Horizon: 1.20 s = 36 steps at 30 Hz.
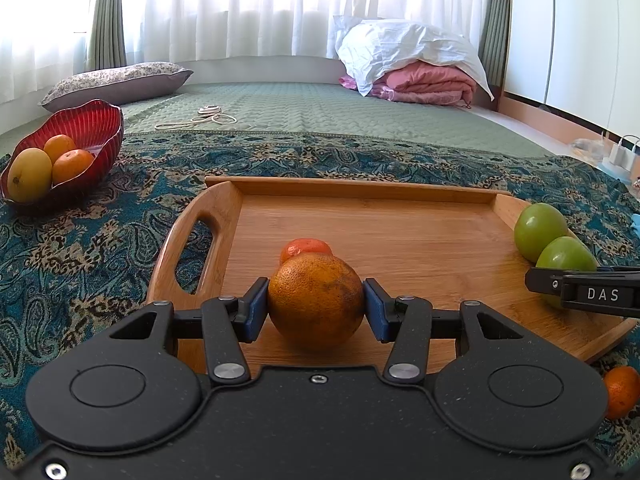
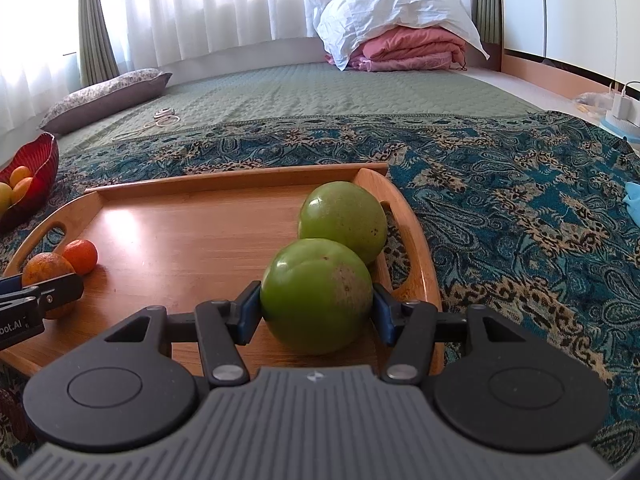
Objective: Organize fruits
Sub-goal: 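Carry the green apple and orange over the wooden tray with both grippers, then lower the apple and orange onto the tray and open both grippers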
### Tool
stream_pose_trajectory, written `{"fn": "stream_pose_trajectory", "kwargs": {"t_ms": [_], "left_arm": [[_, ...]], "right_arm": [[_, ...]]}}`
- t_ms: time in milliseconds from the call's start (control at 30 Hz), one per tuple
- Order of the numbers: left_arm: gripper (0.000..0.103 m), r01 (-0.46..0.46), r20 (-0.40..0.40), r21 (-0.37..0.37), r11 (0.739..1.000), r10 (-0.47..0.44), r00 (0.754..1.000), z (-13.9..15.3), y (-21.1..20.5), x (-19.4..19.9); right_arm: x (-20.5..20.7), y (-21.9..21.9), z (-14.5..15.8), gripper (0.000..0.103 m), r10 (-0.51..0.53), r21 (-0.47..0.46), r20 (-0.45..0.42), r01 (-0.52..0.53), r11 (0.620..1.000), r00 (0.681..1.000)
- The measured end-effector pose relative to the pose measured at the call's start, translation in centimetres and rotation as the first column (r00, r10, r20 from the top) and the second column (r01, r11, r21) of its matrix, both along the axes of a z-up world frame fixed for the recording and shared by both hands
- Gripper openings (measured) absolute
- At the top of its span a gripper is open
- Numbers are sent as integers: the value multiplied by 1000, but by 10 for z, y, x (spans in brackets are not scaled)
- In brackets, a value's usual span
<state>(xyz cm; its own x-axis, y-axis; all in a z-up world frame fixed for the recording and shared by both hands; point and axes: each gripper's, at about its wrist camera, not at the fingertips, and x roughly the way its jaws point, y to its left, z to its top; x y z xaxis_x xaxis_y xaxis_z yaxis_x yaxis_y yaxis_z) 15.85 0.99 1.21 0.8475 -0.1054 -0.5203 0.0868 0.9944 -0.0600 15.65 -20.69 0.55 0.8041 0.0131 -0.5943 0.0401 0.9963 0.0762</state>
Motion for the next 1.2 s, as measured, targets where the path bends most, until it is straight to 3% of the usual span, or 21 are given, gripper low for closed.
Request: {"fn": "stream_pose_trajectory", "kwargs": {"t_ms": [833, 1000, 1200], "left_arm": [[49, 10, 4, 27, 1000, -10, 1000, 2, -4, -10], [58, 15, 7, 31, 999, -15, 1000, 2, -4, -16], [76, 35, 18, 31, 999, -35, 999, 4, -5, -25]], "right_arm": [[-17, 8, 2, 62, 33, -72, 21, -32, 997, 999], [-26, 8, 3, 70, 46, -84, 34, -43, 996, 998], [-36, 8, 5, 77, 70, -79, 51, -66, 995, 996]]}}
